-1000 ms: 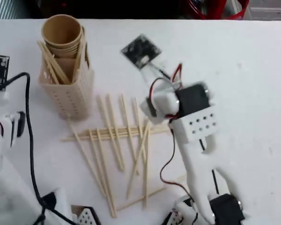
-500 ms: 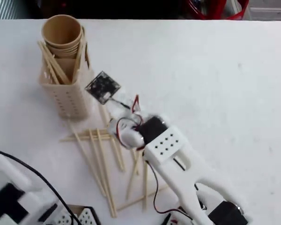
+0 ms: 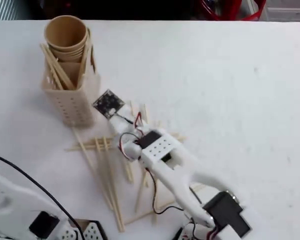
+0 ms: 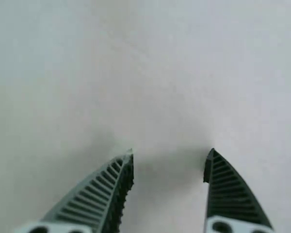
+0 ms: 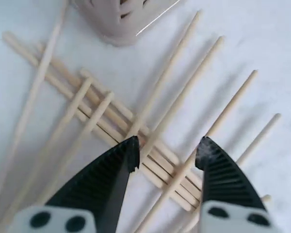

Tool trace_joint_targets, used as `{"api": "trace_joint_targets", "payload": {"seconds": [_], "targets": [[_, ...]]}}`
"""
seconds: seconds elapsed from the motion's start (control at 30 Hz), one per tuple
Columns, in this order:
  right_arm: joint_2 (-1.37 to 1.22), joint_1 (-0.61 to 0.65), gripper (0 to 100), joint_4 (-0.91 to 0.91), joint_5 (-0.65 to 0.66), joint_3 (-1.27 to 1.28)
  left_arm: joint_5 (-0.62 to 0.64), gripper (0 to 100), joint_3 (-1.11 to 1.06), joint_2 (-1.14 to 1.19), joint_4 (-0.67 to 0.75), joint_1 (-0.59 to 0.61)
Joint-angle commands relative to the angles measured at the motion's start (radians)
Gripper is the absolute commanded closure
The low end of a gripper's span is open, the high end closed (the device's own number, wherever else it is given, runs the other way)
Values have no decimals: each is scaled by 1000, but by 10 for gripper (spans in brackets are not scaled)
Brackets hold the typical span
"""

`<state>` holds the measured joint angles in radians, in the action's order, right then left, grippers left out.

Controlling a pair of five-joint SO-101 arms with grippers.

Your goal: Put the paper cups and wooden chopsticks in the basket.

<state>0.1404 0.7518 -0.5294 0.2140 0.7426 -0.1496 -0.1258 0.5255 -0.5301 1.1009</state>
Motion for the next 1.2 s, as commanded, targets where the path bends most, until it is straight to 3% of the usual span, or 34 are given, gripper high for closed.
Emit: {"api": "trace_joint_targets", "payload": {"seconds": [0.0,0.13,0.5,0.67,0.77,0.9,1.17], "targets": [[-44,-10,800,44,-3,-6,57,756,52,53,48,15],[-88,-7,800,54,-2,-6,61,756,51,73,107,-7],[-160,18,803,56,-2,-8,61,756,21,79,112,-18],[-159,-4,991,54,-2,-8,61,756,14,77,112,-21],[-151,-21,967,47,-2,-9,61,756,14,74,110,-21],[-19,-38,981,-5,-2,-8,61,756,17,74,109,-19],[487,-50,982,-217,-3,-6,61,756,14,77,112,-19]]}}
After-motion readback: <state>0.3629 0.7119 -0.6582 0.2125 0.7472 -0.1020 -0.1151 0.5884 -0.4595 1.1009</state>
